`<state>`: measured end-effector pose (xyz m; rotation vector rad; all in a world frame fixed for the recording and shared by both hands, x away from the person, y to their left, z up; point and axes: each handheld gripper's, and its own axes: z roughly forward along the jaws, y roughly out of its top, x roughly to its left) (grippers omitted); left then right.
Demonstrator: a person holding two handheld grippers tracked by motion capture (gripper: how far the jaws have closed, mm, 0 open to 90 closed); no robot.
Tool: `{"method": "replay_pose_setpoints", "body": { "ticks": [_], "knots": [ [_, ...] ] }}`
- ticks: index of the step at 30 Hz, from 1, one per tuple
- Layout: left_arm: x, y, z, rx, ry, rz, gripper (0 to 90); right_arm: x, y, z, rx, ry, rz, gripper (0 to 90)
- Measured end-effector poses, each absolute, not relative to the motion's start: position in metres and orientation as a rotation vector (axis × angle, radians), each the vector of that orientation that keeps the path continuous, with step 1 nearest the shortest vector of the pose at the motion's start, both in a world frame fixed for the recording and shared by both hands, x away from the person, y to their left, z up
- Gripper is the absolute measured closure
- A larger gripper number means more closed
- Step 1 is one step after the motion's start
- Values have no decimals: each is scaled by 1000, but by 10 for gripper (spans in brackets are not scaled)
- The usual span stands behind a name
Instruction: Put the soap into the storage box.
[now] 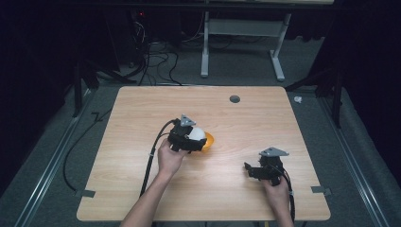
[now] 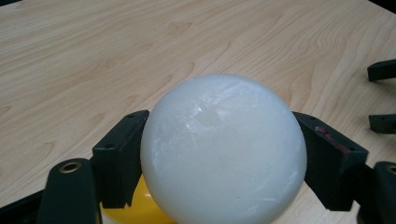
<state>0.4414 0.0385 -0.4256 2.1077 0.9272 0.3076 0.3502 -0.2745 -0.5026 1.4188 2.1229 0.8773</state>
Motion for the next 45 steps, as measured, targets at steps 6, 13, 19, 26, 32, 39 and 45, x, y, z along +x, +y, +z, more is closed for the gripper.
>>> {"method": "replay_pose_setpoints", "body": {
  "ticks": [6, 13, 19, 26, 32, 39, 45],
  "knots": [
    [450, 32, -429, 2145, 938, 330, 240, 350, -275, -503, 1419, 2123, 877, 199],
    [459, 29, -438, 2176, 971, 338, 240, 350, -275, -503, 1418, 2122, 877, 199],
    [460, 26, -443, 2194, 977, 341, 239, 350, -275, -503, 1420, 2122, 878, 199],
    [461, 21, -447, 2207, 979, 353, 239, 350, -275, -503, 1415, 2124, 879, 198],
    [460, 19, -450, 2228, 979, 371, 238, 350, -275, -503, 1420, 2123, 879, 198],
    [458, 25, -439, 2124, 972, 375, 254, 350, -275, -503, 1420, 2123, 879, 198],
    [454, 32, -434, 2123, 966, 393, 255, 350, -275, -503, 1418, 2124, 877, 198]
  ]
}}
